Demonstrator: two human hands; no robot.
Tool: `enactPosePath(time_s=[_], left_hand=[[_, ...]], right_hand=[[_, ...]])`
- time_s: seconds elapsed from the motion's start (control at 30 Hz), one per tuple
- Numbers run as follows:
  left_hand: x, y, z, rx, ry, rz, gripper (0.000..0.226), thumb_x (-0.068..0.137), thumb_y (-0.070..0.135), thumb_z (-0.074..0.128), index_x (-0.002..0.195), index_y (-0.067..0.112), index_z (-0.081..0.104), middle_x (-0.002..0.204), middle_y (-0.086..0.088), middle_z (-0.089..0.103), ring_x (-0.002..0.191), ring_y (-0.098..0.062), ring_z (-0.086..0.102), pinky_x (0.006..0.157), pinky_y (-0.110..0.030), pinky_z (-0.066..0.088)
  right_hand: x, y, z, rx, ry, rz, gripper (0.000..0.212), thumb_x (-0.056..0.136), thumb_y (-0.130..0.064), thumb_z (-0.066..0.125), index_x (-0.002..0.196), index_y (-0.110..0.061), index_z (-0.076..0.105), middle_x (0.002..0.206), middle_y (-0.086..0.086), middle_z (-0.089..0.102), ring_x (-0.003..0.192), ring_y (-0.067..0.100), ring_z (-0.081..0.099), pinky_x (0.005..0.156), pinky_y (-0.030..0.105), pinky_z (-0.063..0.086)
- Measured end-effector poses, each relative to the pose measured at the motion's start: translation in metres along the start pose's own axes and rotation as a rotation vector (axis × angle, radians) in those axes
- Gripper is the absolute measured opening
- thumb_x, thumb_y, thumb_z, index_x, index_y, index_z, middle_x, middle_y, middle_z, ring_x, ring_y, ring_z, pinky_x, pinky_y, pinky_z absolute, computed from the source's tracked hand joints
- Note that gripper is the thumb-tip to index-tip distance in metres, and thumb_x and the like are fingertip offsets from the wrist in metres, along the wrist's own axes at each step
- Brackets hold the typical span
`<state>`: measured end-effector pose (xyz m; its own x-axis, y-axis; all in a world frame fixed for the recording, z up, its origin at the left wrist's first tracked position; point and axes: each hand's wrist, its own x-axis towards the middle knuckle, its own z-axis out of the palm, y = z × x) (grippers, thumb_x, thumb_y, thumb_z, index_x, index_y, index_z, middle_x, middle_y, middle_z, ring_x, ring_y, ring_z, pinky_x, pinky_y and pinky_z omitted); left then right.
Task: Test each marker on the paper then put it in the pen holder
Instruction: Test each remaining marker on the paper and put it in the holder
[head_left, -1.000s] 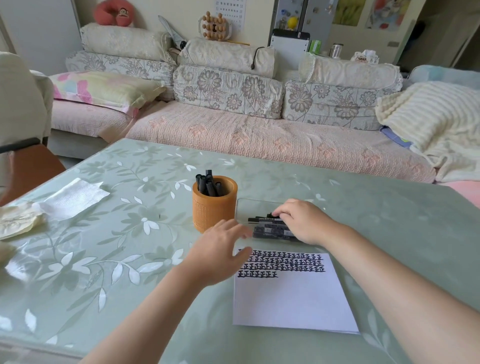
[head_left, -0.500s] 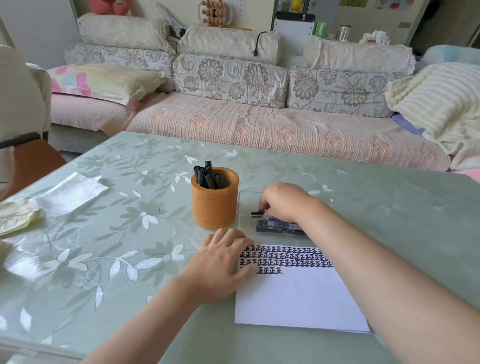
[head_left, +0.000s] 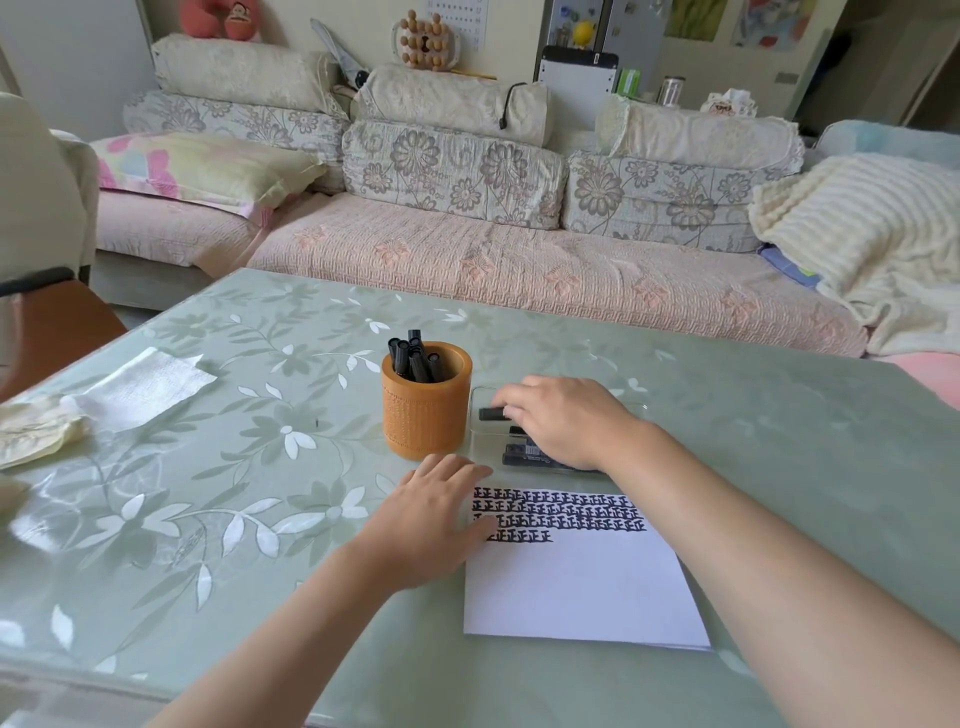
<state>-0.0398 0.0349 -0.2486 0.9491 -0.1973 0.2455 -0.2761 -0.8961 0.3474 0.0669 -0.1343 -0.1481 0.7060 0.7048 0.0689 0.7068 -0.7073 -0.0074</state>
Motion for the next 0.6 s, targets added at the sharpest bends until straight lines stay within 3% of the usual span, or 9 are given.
enactPosePath(time_s=[0.1, 0.23, 0.33, 0.43, 0.53, 0.6], left_hand=[[-0.003, 0.003, -0.008, -0.09, 0.088, -0.068, 0.053, 0.092, 0.048, 0.048, 0.139, 0.025, 0.043, 0.125, 0.009, 0.049, 0.117, -0.012, 0.043, 0.097, -0.027, 0.039], [-0.009, 0.013, -0.021, -0.162, 0.187, -0.084, 0.046, 0.093, 0.037, 0.057, 0.135, 0.025, 0.045, 0.119, 0.009, 0.052, 0.111, -0.01, 0.05, 0.091, -0.025, 0.043], [-0.013, 0.025, -0.029, -0.166, 0.198, -0.045, 0.038, 0.094, 0.03, 0.058, 0.131, 0.026, 0.052, 0.115, 0.01, 0.054, 0.103, -0.006, 0.051, 0.082, -0.02, 0.041], [-0.017, 0.034, -0.037, -0.19, 0.241, 0.001, 0.024, 0.093, 0.017, 0.06, 0.115, 0.025, 0.064, 0.099, 0.011, 0.06, 0.087, -0.005, 0.055, 0.071, -0.023, 0.046], [-0.021, 0.037, -0.043, -0.182, 0.259, 0.004, 0.019, 0.092, 0.015, 0.061, 0.108, 0.023, 0.067, 0.092, 0.01, 0.06, 0.084, -0.007, 0.055, 0.07, -0.03, 0.05], [-0.024, 0.037, -0.047, -0.182, 0.275, -0.012, 0.017, 0.092, 0.017, 0.061, 0.106, 0.024, 0.067, 0.091, 0.012, 0.06, 0.082, -0.003, 0.054, 0.068, -0.025, 0.047]], right_hand=[[-0.017, -0.007, 0.002, 0.144, -0.03, 0.049, 0.028, 0.1, -0.037, 0.042, 0.121, -0.035, 0.06, 0.117, -0.006, 0.062, 0.108, 0.018, 0.057, 0.092, 0.037, 0.046], [-0.043, -0.016, 0.006, 0.397, -0.067, 0.112, 0.025, 0.089, -0.021, 0.054, 0.11, -0.034, 0.055, 0.094, -0.009, 0.06, 0.081, 0.006, 0.055, 0.072, 0.026, 0.043], [-0.057, -0.026, 0.008, 0.55, -0.041, 0.107, 0.027, 0.085, -0.016, 0.059, 0.1, -0.037, 0.053, 0.093, -0.008, 0.059, 0.081, 0.011, 0.056, 0.075, 0.028, 0.048], [-0.067, -0.031, 0.007, 0.636, 0.005, 0.115, 0.028, 0.082, -0.016, 0.064, 0.095, -0.039, 0.054, 0.093, -0.011, 0.061, 0.083, 0.012, 0.059, 0.076, 0.031, 0.051], [-0.079, -0.028, 0.009, 0.667, 0.04, 0.172, 0.027, 0.078, -0.017, 0.068, 0.091, -0.038, 0.058, 0.09, -0.012, 0.062, 0.081, 0.004, 0.057, 0.076, 0.032, 0.051], [-0.086, -0.024, 0.011, 0.697, 0.06, 0.218, 0.024, 0.074, -0.02, 0.071, 0.087, -0.037, 0.062, 0.087, -0.008, 0.064, 0.078, 0.005, 0.059, 0.077, 0.034, 0.053]])
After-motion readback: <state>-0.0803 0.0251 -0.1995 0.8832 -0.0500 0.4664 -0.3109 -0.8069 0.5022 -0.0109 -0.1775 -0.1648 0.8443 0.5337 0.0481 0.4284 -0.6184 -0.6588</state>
